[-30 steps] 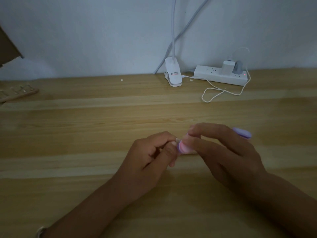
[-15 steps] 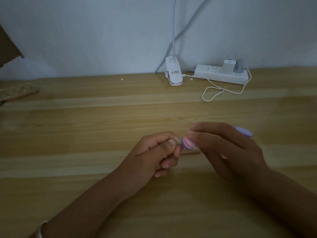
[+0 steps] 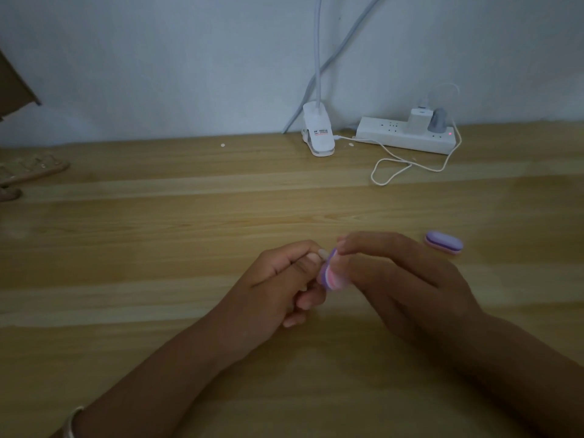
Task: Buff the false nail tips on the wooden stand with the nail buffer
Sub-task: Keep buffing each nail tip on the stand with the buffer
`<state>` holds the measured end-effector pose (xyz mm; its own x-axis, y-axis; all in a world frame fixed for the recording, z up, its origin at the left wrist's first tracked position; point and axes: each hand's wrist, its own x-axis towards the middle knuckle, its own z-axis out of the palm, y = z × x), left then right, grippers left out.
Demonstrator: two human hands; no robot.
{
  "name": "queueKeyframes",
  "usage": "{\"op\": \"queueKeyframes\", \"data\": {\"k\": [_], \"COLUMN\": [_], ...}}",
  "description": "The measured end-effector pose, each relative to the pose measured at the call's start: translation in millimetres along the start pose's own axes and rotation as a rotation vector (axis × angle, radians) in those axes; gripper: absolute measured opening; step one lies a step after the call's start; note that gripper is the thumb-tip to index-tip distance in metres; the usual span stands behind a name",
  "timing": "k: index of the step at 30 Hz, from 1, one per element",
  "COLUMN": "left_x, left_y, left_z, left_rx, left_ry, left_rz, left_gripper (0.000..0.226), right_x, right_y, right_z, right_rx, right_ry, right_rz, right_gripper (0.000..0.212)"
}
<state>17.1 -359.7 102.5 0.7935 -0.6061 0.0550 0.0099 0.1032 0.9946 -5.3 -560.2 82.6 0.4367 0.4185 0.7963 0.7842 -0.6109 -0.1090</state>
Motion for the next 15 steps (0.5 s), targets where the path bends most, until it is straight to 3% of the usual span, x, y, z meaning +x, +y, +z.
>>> {"op": "queueKeyframes", "data": {"k": [7,15], "left_x": [0,-1], "left_y": [1,3], "left_z": [-1,-1], "left_rx": [-0.043,0.089], "left_ry": [-0.002,0.016], "left_rz": [0.027,0.061], "left_gripper": [0.027,0.028], "right_x": [0,8], "right_y": [-4,-4], "right_z": [3,-5], "right_rx": [0.008,0.001], "right_ry": [0.004,0.063], "right_rz": [0.024,0.093], "right_gripper": [0.020,0.024]}}
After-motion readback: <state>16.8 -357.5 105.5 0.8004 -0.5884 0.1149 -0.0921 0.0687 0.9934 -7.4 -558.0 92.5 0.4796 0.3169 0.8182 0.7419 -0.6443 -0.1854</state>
